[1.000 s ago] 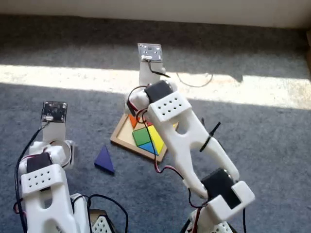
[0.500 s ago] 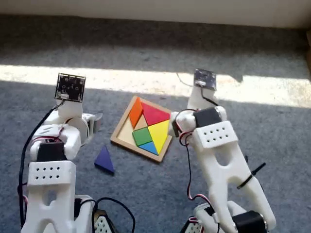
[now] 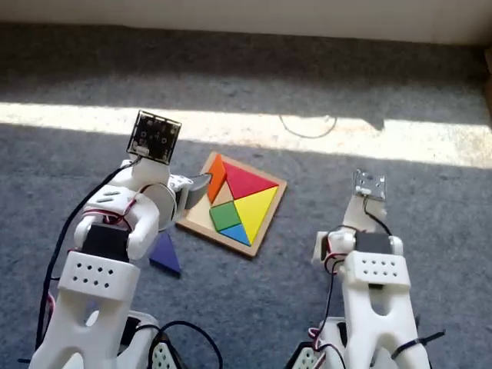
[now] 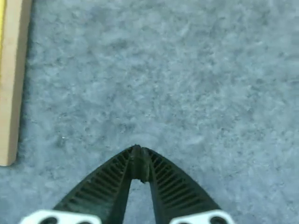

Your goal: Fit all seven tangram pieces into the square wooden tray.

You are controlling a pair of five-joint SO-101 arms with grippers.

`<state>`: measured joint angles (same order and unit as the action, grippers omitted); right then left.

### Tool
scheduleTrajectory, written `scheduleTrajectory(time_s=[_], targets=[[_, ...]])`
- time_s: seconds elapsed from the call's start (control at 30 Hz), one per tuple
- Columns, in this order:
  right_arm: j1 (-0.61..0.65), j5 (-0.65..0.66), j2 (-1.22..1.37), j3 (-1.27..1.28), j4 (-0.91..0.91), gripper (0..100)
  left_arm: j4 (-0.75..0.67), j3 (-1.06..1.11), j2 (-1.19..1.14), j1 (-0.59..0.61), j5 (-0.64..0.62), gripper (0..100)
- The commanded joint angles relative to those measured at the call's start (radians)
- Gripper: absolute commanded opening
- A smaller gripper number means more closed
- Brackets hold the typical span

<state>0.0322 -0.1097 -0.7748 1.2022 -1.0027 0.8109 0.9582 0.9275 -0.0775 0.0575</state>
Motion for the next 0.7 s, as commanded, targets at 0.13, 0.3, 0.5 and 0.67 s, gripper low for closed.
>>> scheduleTrajectory(time_s=[0.13,0.3,0.5,0.67], targets=[[-0.045,0.017,-0.087,0.182,0.191,0.5,-0.017,-0.113,0.005,-0.059,-0.005,29],[-0.047,0.018,-0.124,0.214,0.191,0.5,-0.020,-0.173,-0.124,-0.061,-0.003,29],[-0.047,0.018,-0.125,0.217,0.191,0.5,-0.015,-0.363,-0.455,-0.061,-0.006,29],[-0.047,0.018,-0.125,0.219,0.191,0.5,-0.017,-0.495,-0.679,-0.061,-0.009,29]])
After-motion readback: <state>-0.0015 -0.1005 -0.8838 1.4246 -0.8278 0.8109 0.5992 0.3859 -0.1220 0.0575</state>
